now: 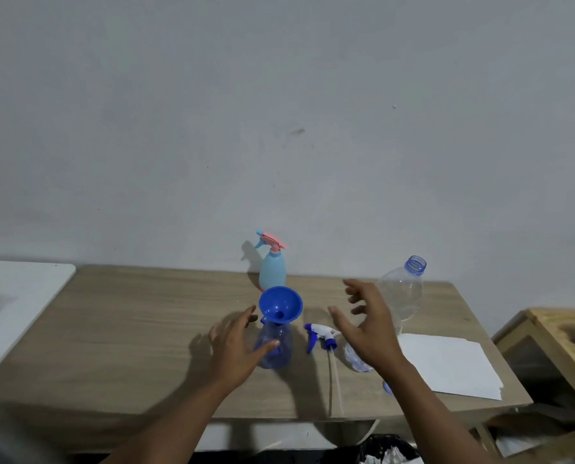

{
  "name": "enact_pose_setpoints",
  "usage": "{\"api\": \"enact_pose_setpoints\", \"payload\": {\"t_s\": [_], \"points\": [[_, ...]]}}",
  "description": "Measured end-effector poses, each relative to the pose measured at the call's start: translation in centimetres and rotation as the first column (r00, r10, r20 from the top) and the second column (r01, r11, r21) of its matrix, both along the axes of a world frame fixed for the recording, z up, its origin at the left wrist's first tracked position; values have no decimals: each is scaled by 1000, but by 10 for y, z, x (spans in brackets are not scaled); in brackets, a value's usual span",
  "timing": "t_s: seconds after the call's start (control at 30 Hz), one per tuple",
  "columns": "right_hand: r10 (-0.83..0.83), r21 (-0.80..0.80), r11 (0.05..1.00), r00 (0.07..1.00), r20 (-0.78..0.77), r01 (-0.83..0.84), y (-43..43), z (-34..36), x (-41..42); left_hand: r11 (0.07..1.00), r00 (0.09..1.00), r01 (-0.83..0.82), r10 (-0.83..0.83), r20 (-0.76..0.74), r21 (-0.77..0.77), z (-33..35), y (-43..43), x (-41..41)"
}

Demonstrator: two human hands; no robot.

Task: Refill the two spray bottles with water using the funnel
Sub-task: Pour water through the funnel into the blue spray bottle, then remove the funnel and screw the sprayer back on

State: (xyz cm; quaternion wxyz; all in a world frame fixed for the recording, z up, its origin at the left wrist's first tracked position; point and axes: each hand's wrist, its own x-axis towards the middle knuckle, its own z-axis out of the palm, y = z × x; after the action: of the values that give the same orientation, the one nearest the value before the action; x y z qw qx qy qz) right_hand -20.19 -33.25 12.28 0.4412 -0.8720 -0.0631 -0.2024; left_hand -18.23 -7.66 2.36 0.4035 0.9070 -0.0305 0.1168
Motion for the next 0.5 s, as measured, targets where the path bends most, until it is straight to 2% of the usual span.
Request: {"api": "enact_pose_setpoints", "payload": {"t_s": [0.1,0.2,0.27,0.4,0.5], "points": [[149,57,988,965,-218,-140,18,1,18,1000,1000,9,-9,-24,-4,-7,-4,2],[282,56,957,863,-419,-285,30,1,40,999,1000,14,-15,6,32,-15,-5,4],[334,20,926,798,-502,-376,37,-1,53,1000,999,12,-13,31,26,-14,-7,4],[392,9,889,751,-531,-458,46,-7,68,997,993,56,-50,110,-51,-3,-8,3],[406,12,887,769,-494,-461,50,-10,69,997,997,57,-55,56,-44,-15,-5,7]]}}
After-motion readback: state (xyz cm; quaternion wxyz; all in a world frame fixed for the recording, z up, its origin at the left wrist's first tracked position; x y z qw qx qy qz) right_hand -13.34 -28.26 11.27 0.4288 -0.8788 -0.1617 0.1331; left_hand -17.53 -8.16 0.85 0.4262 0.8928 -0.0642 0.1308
